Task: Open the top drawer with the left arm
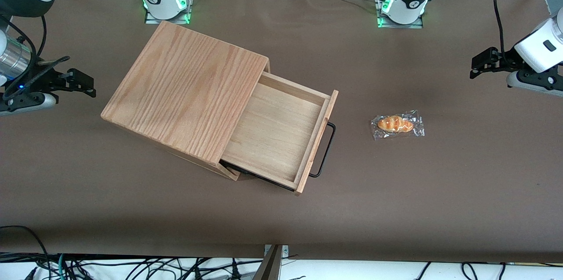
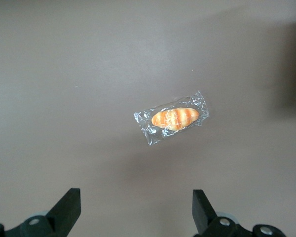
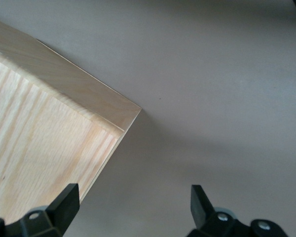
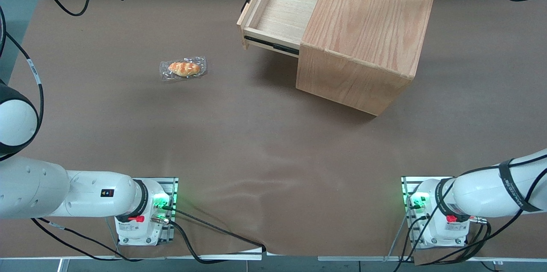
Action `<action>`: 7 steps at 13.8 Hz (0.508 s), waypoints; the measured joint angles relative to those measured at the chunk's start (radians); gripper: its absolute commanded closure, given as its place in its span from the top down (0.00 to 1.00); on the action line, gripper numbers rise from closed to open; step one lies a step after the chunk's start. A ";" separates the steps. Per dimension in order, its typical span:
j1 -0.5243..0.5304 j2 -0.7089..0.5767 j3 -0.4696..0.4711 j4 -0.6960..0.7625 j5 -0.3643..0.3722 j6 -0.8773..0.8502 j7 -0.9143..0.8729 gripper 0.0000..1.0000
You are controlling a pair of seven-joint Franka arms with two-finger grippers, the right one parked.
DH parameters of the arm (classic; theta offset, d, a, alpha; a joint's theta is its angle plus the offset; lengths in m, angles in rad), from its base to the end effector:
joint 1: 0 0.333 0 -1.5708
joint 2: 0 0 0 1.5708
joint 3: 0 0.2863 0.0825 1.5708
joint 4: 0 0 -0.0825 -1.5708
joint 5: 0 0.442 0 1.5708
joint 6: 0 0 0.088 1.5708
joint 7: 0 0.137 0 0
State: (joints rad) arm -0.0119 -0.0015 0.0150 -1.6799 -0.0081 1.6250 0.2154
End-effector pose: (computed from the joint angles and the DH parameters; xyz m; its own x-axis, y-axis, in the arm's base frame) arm 0.6109 0.0008 0.5125 0.9763 -0.2103 -0.0504 -0.2096 -0.9776 0.0193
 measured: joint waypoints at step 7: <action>0.002 0.000 -0.001 -0.001 0.000 0.000 -0.067 1.00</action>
State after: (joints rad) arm -0.0102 -0.0014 0.0139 -1.6805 -0.0081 1.6250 0.1486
